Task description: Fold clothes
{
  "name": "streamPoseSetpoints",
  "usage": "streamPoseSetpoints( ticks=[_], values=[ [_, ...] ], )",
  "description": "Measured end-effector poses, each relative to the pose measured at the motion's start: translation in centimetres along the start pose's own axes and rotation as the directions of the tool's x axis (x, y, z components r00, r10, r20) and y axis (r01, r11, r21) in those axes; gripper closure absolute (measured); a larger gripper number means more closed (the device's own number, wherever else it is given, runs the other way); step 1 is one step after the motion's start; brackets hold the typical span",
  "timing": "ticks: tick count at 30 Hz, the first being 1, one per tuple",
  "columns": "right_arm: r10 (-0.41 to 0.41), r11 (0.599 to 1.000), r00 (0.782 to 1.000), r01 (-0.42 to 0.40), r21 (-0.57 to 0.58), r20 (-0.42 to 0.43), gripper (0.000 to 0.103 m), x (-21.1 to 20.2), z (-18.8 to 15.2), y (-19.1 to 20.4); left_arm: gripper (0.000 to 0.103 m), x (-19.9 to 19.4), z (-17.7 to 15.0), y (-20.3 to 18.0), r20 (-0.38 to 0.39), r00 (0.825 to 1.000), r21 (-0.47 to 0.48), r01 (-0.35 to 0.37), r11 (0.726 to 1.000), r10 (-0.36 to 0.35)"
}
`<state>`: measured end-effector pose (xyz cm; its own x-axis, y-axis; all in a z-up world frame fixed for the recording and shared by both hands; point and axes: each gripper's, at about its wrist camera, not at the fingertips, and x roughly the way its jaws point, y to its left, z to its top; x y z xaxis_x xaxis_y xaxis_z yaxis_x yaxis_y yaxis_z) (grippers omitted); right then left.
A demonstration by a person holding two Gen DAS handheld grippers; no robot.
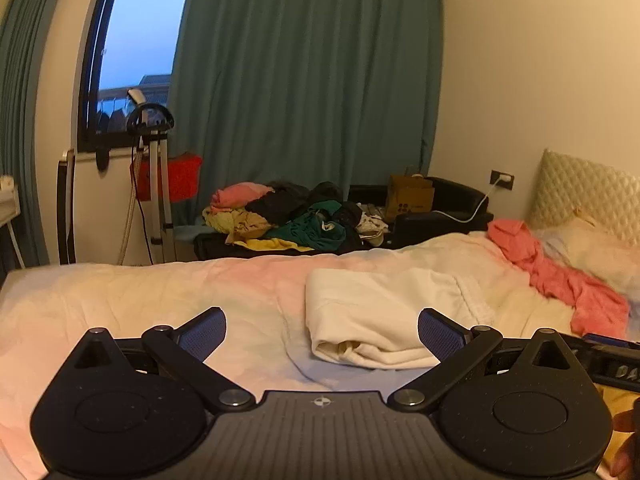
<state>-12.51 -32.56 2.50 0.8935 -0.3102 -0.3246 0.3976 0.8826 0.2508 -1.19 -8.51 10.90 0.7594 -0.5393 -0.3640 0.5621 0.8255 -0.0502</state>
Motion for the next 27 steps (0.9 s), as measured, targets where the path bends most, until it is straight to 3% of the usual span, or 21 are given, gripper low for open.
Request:
streamPoseSetpoints(
  ticks=[7, 18, 27],
  values=[
    [-0.012, 0.999, 1.000, 0.011, -0.053, -0.017, 0.008, 1.2, -1.8, 1.6, 0.000, 0.2, -1.6, 0.5, -0.005, 1.000, 0.014, -0.009, 1.000, 0.009],
    [-0.034, 0.999, 0.999, 0.034, -0.003, -0.042, 0.008, 2.5, -2.8, 0.8, 0.000, 1.9, -3.2, 1.5, -0.071, 0.997, -0.021, -0.017, 1.000, 0.016],
    [-0.050, 0.999, 0.998, 0.049, -0.011, -0.048, 0.008, 2.3, -2.9, 1.0, 0.000, 1.8, -3.2, 1.0, -0.074, 0.997, -0.007, -0.034, 0.999, 0.033]
  ],
)
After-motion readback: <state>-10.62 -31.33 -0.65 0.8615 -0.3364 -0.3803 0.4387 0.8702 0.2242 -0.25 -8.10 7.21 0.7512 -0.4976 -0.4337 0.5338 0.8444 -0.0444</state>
